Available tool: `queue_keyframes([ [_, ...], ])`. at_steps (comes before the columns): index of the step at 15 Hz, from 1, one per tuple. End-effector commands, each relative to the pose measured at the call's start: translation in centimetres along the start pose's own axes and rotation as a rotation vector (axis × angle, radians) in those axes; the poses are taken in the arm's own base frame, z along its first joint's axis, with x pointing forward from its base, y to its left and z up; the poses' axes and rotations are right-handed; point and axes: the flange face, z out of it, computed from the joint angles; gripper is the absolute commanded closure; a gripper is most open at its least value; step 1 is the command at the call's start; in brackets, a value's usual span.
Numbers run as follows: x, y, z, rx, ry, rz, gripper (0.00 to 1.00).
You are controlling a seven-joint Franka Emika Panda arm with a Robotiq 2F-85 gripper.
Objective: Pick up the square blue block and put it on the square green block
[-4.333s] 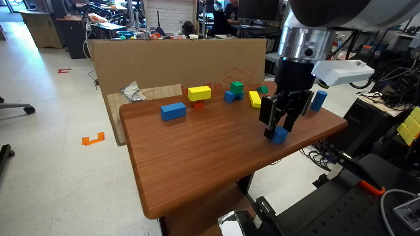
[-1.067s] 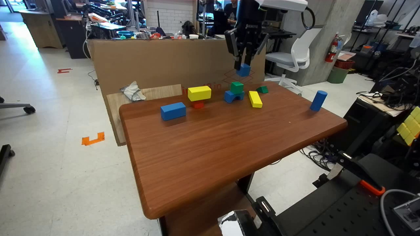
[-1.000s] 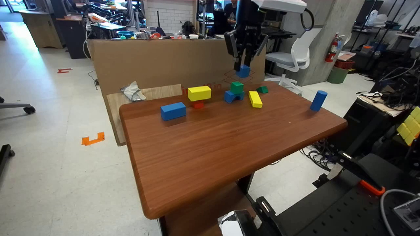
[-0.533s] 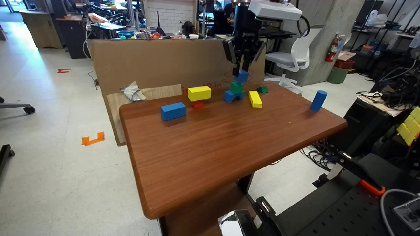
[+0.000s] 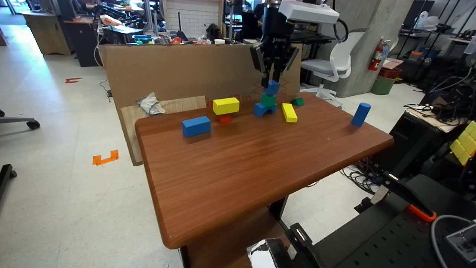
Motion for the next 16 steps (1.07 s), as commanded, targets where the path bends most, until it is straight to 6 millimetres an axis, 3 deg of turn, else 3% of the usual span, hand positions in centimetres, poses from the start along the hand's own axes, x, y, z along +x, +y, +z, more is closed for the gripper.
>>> queue_keyframes([
  [1, 0.76, 0.04, 0.07, -0.013, -0.033, -0.018, 0.92],
  [9, 1.33, -0.27, -0.24, -0.012, -0.028, -0.02, 0.92],
  [10, 1.34, -0.3, -0.28, -0.013, -0.028, -0.024, 0.53],
  [11, 1.34, -0.32, -0.24, -0.015, -0.028, -0.026, 0.61],
  [12, 1.35, -0.31, -0.17, -0.014, -0.031, -0.026, 0.62],
  [14, 1.36, -0.24, -0.08, -0.014, -0.035, -0.021, 0.36],
  [16, 1.21, -0.3, -0.27, -0.01, -0.032, -0.022, 0.3],
])
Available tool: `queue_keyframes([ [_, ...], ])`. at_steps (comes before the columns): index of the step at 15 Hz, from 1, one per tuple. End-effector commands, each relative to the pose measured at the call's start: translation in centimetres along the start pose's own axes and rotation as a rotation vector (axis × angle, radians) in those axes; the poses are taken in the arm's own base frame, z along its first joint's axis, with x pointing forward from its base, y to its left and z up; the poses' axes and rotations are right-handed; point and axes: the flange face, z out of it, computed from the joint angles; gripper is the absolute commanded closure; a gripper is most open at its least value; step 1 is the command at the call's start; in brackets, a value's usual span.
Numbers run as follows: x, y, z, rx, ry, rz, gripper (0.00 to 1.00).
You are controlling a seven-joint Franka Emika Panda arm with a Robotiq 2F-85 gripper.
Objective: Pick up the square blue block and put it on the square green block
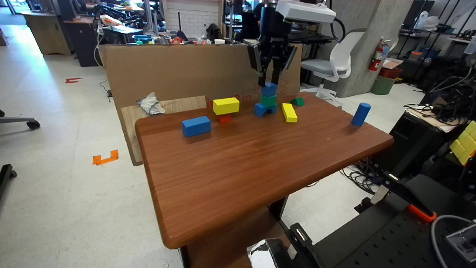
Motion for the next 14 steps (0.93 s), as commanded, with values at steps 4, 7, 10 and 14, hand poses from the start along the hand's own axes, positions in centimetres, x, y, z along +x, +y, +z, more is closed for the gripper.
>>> queue_keyframes([
  [4, -1.1, -1.2, -3.3, -0.017, 0.022, -0.011, 0.0],
  [7, -3.3, -2.4, -7.5, -0.014, 0.071, -0.014, 0.0],
  [10, -5.7, -2.8, -11.8, 0.004, 0.102, 0.048, 0.0],
  [14, -4.9, -2.8, -12.1, 0.0, 0.118, 0.032, 0.0],
])
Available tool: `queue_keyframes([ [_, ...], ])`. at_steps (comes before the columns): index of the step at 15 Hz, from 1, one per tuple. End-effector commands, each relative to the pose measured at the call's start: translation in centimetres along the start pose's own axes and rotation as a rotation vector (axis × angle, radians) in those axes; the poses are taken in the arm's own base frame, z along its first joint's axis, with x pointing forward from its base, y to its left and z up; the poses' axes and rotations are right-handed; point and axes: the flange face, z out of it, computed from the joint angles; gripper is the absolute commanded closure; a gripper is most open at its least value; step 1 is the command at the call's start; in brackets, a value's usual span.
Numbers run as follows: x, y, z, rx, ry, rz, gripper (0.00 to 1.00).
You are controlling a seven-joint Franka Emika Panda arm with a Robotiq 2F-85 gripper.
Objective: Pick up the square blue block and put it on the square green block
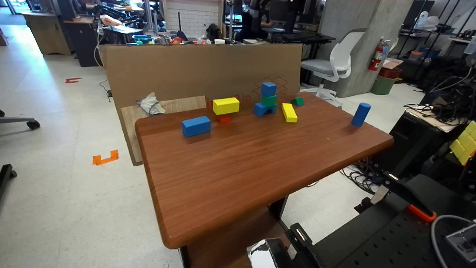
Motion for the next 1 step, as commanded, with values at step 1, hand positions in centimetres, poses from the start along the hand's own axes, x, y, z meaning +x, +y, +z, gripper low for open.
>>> queue_keyframes([
  [1, -0.23, -0.02, -0.06, 0.0, -0.004, 0.002, 0.0],
])
